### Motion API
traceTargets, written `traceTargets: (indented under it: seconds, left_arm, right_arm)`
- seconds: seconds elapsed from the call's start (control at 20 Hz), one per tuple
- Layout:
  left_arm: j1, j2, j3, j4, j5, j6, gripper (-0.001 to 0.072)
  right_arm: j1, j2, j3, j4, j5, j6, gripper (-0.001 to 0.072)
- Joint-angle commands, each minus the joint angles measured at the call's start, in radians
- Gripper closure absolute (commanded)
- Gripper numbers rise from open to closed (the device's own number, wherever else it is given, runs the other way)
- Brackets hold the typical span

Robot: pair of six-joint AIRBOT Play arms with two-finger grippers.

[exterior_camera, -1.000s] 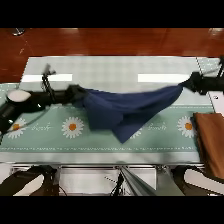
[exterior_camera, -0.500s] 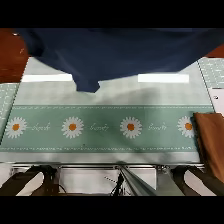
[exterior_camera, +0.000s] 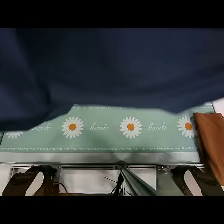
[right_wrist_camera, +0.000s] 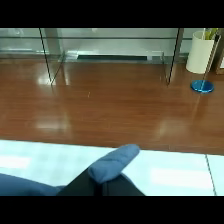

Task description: Fold the shirts.

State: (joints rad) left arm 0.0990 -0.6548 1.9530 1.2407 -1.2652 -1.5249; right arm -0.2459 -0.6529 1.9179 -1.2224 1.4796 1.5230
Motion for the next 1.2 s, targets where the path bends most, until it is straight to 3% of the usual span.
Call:
traceTargets:
  seconds: [0.0, 0.15, 0.3, 0.4, 0.65, 0.8, 0.95, 1.15]
  left_arm:
    - [0.002, 0.082, 0.000, 0.104, -0.212, -0.027, 0.0685]
    - [0.003, 0.082, -0.058, 0.114, -0.354, -0.033, 0.0685]
    - [0.002, 0.079, -0.272, 0.114, -0.333, -0.033, 0.0684]
    - [0.002, 0.072, -0.478, 0.114, -0.208, -0.033, 0.0685]
    - [0.002, -0.067, -0.898, 0.047, 0.314, -0.033, 0.0684]
    - [-0.024, -0.296, -0.917, -0.032, 0.521, -0.033, 0.0685]
    - [-0.062, -0.517, -0.845, -0.099, 0.670, -0.033, 0.0685]
    - [-0.082, -0.769, -0.690, -0.202, 0.669, -0.033, 0.0685]
  right_arm:
    - [0.000, 0.065, 0.002, 0.001, 0.115, 0.023, 0.0682]
    - [0.000, 0.067, -0.044, 0.003, 0.149, 0.029, 0.0682]
    - [0.000, 0.067, -0.242, 0.032, 0.106, 0.023, 0.0682]
    - [0.000, 0.064, -0.442, 0.078, 0.027, 0.001, 0.0682]
    - [0.005, -0.120, -0.824, 0.202, -0.317, -0.124, 0.0682]
    - [0.081, -0.356, -0.803, 0.196, -0.513, -0.157, 0.0682]
    - [0.144, -0.632, -0.652, 0.187, -0.591, -0.160, 0.0682]
    - [0.157, -0.938, -0.370, 0.163, -0.568, -0.084, 0.0682]
